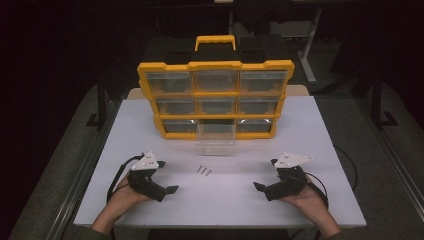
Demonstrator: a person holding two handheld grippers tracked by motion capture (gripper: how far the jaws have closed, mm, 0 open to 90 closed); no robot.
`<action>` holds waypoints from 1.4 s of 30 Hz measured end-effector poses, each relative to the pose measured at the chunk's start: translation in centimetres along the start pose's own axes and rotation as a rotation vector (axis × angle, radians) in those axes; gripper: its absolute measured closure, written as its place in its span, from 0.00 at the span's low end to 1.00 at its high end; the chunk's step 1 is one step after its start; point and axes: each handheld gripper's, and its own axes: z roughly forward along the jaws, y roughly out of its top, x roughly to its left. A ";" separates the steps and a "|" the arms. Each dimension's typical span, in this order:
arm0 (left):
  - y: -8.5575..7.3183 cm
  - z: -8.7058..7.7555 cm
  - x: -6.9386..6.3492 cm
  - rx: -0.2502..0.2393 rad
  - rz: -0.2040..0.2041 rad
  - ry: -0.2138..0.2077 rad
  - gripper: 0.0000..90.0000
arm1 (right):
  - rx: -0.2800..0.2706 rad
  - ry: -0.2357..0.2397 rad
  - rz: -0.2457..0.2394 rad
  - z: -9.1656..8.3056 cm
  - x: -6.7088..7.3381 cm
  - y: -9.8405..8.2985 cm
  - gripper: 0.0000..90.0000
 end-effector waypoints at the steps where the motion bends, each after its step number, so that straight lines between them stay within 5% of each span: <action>1: 0.1 0.0 0.0 -0.003 -0.002 -0.001 0.00 | 0.000 0.000 0.000 0.0 0.0 0.0 0.00; 42: 2.8 2.4 -0.1 0.002 -0.008 -0.032 0.00 | -0.008 0.008 -0.006 0.0 0.3 0.3 0.00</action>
